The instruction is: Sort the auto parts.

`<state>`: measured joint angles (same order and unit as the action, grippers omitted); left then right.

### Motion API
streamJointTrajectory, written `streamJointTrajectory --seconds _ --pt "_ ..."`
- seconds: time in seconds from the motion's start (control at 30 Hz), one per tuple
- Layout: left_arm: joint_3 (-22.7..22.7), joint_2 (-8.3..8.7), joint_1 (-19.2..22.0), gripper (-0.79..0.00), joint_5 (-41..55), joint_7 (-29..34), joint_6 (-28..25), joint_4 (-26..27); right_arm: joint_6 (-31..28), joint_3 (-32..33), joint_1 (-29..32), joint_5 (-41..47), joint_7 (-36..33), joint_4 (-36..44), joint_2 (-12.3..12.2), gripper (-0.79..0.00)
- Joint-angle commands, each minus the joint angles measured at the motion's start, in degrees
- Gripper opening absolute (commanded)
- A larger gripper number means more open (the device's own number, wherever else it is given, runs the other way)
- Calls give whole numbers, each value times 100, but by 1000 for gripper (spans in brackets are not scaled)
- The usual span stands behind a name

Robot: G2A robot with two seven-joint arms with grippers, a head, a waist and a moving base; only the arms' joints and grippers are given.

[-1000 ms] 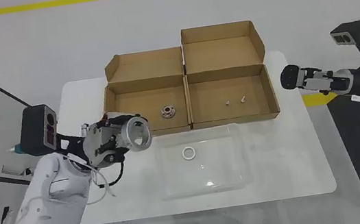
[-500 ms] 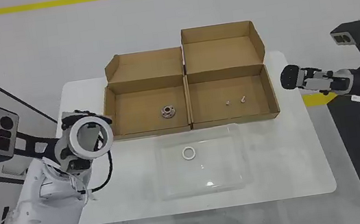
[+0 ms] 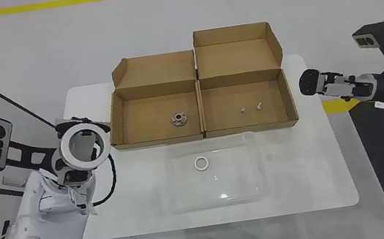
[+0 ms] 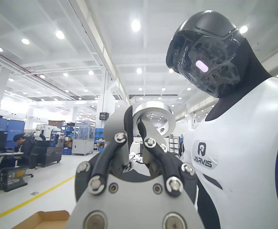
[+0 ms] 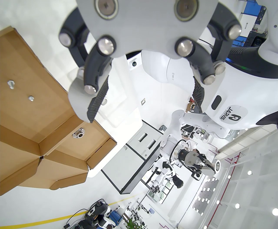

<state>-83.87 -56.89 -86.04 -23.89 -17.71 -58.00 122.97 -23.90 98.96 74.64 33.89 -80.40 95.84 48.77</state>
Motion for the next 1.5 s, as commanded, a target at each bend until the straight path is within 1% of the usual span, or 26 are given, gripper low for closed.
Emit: streamJointTrajectory --seconds 0.0,0.27,0.4,0.57,0.8,1.03,1.17,1.3,1.47 --pt "0 0 0 -785 0 0 0 0 0 0 0 -1 0 0 0 0" --pt "2 -4 1 -785 18 12 57 23 0 0 0 -1 0 0 0 0" --pt "174 -49 -35 -785 507 -137 64 164 0 0 0 -1 0 0 0 0" --pt "348 -99 -16 -785 911 -179 0 294 0 0 0 -1 0 0 0 0" --pt "347 -141 33 -785 951 114 0 273 0 0 0 -1 0 0 0 0" --pt "306 -139 87 -785 543 683 0 232 0 0 0 -1 0 0 0 0" --pt "198 -113 86 -785 338 965 0 185 0 0 0 -1 0 0 0 0" --pt "222 -137 -3 -785 642 709 0 157 0 0 0 -1 0 0 0 0" --pt "364 -204 -72 -785 1017 322 0 206 0 0 0 -1 0 0 0 0"
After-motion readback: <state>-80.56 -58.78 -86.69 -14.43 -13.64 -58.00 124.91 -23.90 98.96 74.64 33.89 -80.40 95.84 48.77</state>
